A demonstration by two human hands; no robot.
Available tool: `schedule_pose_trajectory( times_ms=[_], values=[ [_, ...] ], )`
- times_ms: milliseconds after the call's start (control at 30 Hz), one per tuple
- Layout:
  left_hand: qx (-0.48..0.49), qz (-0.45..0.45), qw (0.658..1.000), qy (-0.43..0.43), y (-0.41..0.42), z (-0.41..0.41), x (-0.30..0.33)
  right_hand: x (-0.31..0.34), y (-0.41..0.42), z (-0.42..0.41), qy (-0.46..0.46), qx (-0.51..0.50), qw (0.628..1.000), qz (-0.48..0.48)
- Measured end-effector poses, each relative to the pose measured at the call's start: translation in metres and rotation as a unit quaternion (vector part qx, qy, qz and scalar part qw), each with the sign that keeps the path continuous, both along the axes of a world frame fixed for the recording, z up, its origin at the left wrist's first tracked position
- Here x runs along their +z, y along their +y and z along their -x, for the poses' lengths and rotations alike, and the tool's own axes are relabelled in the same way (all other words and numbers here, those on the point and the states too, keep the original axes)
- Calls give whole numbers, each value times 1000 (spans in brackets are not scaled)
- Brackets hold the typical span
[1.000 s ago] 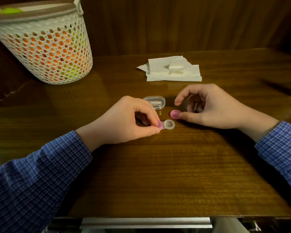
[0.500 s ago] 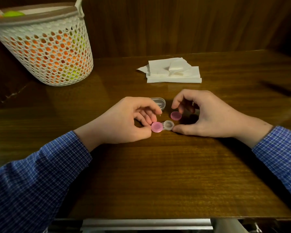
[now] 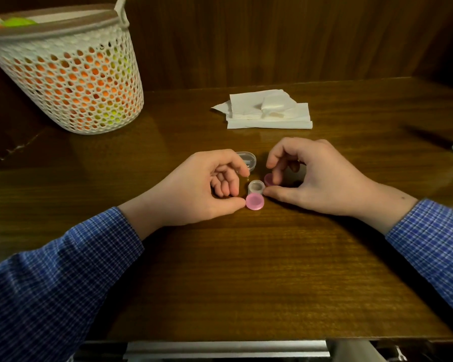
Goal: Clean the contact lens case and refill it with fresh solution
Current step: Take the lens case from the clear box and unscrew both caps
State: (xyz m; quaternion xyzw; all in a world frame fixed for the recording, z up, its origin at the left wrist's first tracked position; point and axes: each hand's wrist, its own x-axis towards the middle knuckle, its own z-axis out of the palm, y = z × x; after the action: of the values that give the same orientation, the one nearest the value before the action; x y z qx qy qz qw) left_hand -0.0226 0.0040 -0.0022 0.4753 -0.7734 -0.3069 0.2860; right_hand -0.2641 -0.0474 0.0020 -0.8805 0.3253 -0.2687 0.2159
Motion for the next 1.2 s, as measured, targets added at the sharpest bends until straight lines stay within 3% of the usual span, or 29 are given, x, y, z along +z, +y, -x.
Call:
schedule_pose_trajectory(
  times_ms=[533, 833, 1200],
  values=[
    [34, 29, 999, -1, 1, 3, -4, 6, 6, 0, -18, 19, 1000, -12],
    [38, 55, 998, -10, 2, 8, -6, 2, 12, -5, 37, 11, 999, 0],
    [8, 40, 999, 4, 0, 3, -5, 1, 9, -2, 21, 63, 996, -58]
  ],
)
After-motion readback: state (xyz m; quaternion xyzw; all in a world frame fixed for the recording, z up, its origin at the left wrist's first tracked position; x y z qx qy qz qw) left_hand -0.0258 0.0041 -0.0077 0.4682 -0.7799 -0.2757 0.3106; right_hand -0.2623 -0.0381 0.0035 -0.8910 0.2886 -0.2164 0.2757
